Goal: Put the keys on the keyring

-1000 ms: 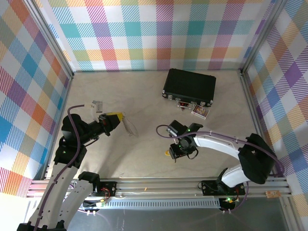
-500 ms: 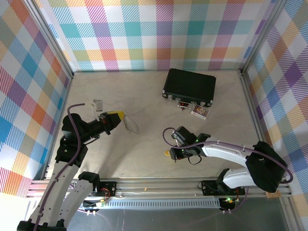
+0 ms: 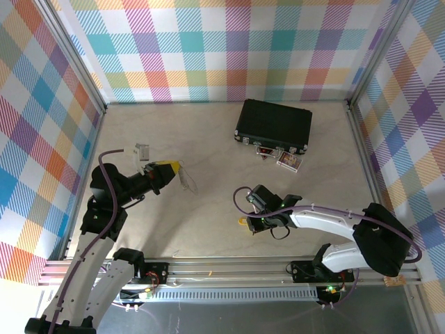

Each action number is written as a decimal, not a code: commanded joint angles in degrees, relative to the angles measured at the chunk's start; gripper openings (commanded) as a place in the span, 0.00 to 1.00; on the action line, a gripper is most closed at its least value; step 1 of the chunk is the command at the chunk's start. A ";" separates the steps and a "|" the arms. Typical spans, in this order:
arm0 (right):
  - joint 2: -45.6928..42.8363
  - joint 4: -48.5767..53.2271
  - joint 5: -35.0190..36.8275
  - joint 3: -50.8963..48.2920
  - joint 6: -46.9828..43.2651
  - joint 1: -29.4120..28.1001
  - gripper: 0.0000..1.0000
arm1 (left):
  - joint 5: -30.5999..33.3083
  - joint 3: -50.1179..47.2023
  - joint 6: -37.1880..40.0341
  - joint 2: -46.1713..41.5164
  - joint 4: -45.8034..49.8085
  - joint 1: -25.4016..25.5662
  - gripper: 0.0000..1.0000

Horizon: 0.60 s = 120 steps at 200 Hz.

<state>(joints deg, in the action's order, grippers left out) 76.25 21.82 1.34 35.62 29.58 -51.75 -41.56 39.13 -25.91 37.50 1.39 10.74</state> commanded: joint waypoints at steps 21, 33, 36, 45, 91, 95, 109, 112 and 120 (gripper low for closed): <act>-0.20 -0.11 1.72 -0.02 0.15 -0.38 0.18 | -1.91 1.74 3.24 -1.52 1.31 -0.45 0.00; 0.03 0.02 1.86 0.15 -0.12 -0.37 0.18 | -2.03 1.79 3.26 -1.46 1.32 -0.39 0.00; 0.08 -0.02 1.90 0.23 -0.14 -0.37 0.19 | -2.03 1.76 3.28 -1.46 1.33 -0.39 0.00; 0.37 -0.07 2.08 0.48 -0.23 -0.37 0.20 | -2.12 1.82 3.25 -1.61 1.24 -0.45 0.00; 2.12 -1.31 1.66 1.55 -1.27 -0.38 0.20 | -1.98 1.79 3.59 -1.81 1.61 -0.45 0.00; 2.26 -1.31 1.71 1.67 -1.29 -0.37 0.20 | -2.02 1.83 3.59 -1.88 1.75 -0.40 0.00; 2.41 -1.50 1.53 1.61 -1.38 -0.38 0.20 | -2.03 1.88 3.82 -1.90 1.89 -0.45 0.00; 2.34 -1.60 1.50 1.58 -1.37 -0.37 0.19 | -2.03 1.88 3.80 -1.90 1.91 -0.46 0.00; 2.09 -1.65 1.61 1.38 -1.33 -0.43 0.18 | -1.95 1.87 3.81 -1.86 1.87 -0.41 0.00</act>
<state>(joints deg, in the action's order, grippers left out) 78.26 21.41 2.61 35.79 29.15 -51.79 -42.48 39.16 -23.05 36.53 3.09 10.74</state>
